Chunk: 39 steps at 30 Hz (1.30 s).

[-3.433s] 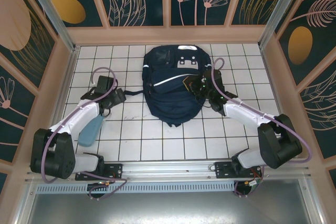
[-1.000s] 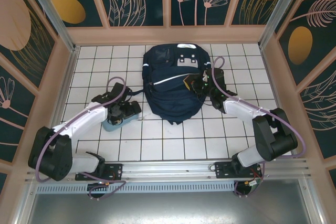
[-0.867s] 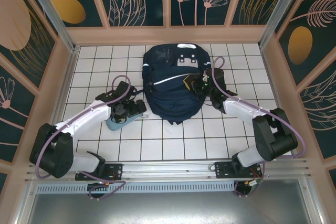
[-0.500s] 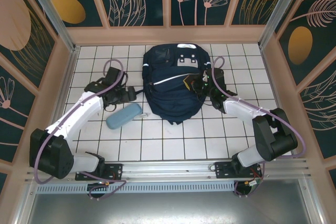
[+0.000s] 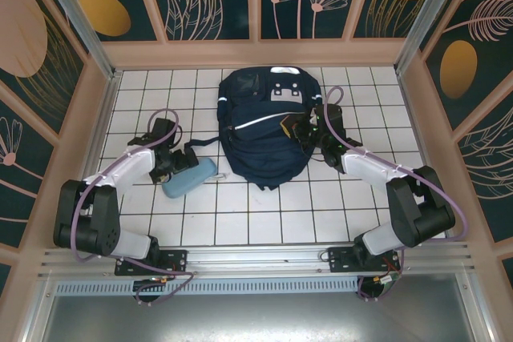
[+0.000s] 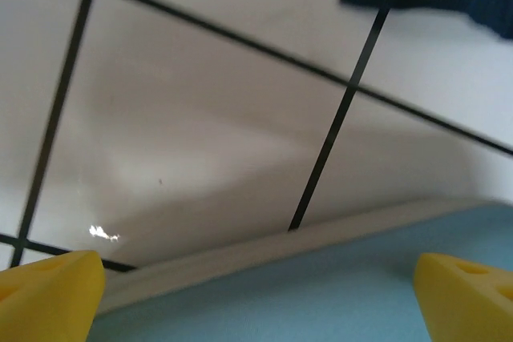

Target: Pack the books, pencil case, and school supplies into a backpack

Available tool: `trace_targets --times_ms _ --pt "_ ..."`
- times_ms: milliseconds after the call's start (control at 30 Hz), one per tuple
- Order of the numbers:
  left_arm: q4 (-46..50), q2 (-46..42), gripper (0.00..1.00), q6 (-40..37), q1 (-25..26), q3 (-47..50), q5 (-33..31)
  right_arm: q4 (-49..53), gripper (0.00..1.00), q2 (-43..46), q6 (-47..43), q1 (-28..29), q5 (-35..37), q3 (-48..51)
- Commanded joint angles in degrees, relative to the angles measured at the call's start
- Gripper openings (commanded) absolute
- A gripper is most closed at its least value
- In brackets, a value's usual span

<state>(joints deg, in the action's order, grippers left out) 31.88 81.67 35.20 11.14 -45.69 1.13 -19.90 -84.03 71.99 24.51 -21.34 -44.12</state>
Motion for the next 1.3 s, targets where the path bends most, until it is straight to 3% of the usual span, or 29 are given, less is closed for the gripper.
trace_targets --times_ms 0,267,433,867,1267 --pt "-2.65 -3.70 0.98 2.32 -0.07 3.64 4.18 -1.94 0.00 0.49 -0.19 -1.13 2.02 0.11" --pt "-4.86 -11.81 0.99 5.36 1.59 8.34 13.65 -2.86 0.00 -1.92 0.26 -0.94 -0.15 -1.03" --pt "-5.72 -13.86 0.99 7.79 6.60 10.01 16.92 -2.77 0.00 -2.36 0.35 -0.96 0.06 -1.13" --pt "-0.55 -15.93 0.99 7.51 16.94 10.27 10.96 -2.74 0.00 -4.76 0.52 -0.99 -0.52 -2.22" --pt "2.67 -10.74 0.97 6.46 27.04 8.17 3.46 -3.26 0.00 -6.47 0.78 -1.13 -1.33 -3.86"
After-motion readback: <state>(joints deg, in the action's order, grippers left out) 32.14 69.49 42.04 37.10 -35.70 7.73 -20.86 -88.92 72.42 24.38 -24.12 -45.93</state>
